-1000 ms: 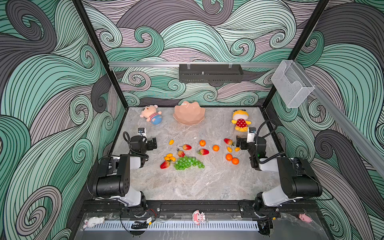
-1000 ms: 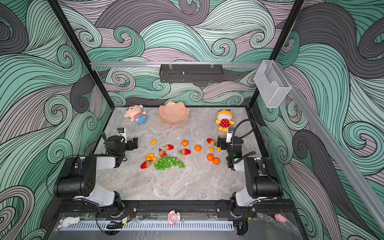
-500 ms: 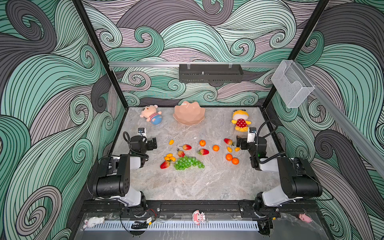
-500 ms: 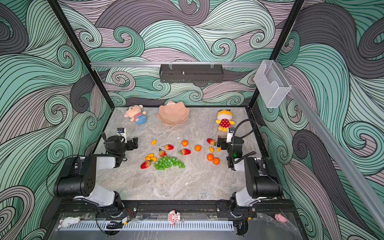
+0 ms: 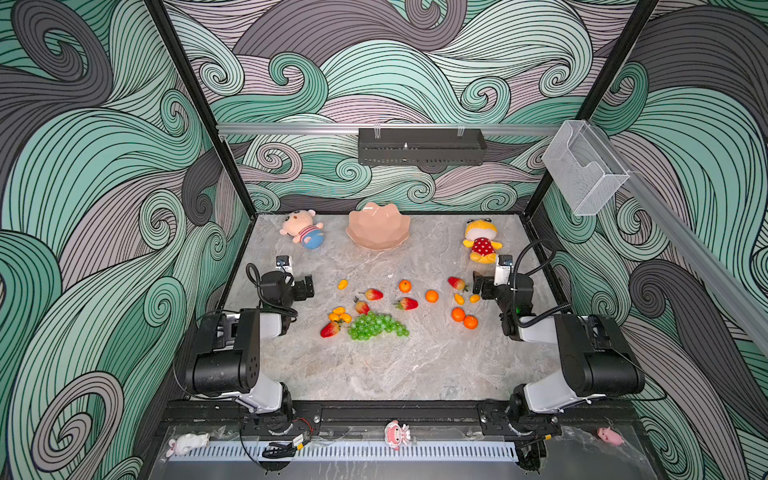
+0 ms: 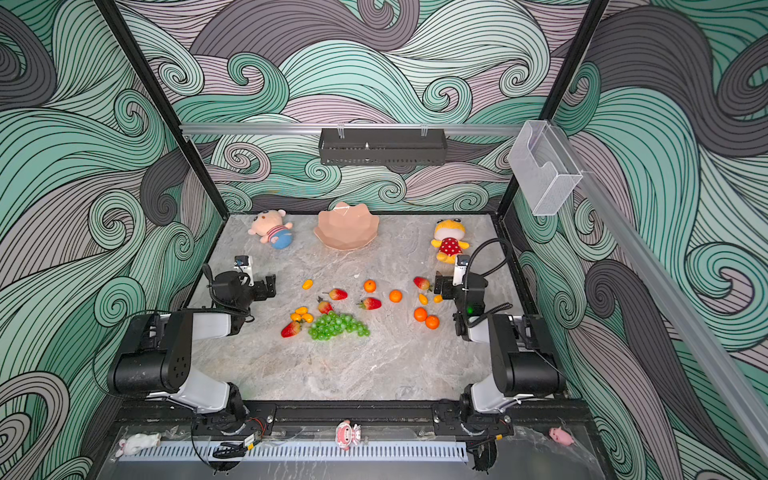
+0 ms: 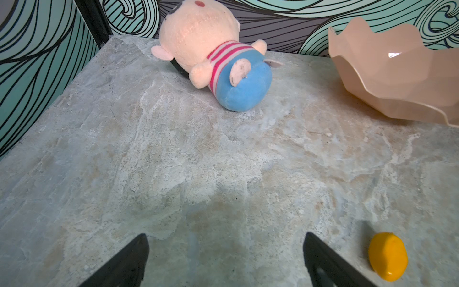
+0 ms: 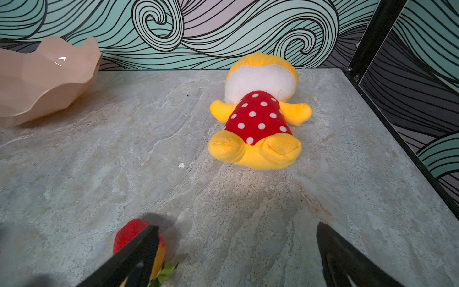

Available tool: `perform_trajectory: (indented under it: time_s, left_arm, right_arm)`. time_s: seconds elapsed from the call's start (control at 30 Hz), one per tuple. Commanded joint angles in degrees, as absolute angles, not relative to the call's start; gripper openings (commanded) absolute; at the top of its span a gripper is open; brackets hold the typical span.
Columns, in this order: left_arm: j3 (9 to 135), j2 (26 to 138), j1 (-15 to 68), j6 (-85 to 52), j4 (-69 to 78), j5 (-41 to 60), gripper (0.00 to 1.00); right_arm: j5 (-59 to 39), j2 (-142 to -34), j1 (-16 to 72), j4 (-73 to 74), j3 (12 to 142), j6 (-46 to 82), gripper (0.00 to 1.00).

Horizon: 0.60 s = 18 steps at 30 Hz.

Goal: Place and organize the fake fruits in the fruit bowl
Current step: 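Reach the right gripper to the pink bowl rim while the left arm follows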

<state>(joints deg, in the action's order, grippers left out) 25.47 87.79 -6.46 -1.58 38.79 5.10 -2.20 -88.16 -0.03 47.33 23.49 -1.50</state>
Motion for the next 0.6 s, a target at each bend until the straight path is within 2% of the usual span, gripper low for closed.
perform_trajectory:
  time_s: [0.0,0.1,0.17,0.27,0.4,0.57]
  left_arm:
    - [22.2,84.4,-5.8,-2.2,43.9,2.9,0.99]
    - [19.9,81.9,-3.8,-1.0,45.7,-0.1,0.99]
    - [19.3,77.1,-1.2,-0.3,43.5,-6.1,0.99]
    - [21.6,70.1,0.6,-6.3,30.8,-15.1,0.99]
    - [23.9,64.1,6.5,-6.8,21.0,-23.2,0.99]
    - [33.0,62.6,11.2,-13.8,7.8,-22.5,0.99]
  right_arm:
    - [-3.0,-87.2,-0.2,48.3,23.0,-1.5,0.99]
    - [-3.1,-83.9,-0.2,44.6,23.3,-1.4,0.99]
    - [-2.3,-81.0,-0.1,39.5,24.6,-1.0,0.99]
    - [0.8,-77.6,0.0,32.9,26.2,1.5,0.99]
    - [2.0,-74.4,0.0,26.4,28.0,4.7,0.99]
    - [-1.0,-71.2,0.1,18.2,32.0,11.0,0.99]
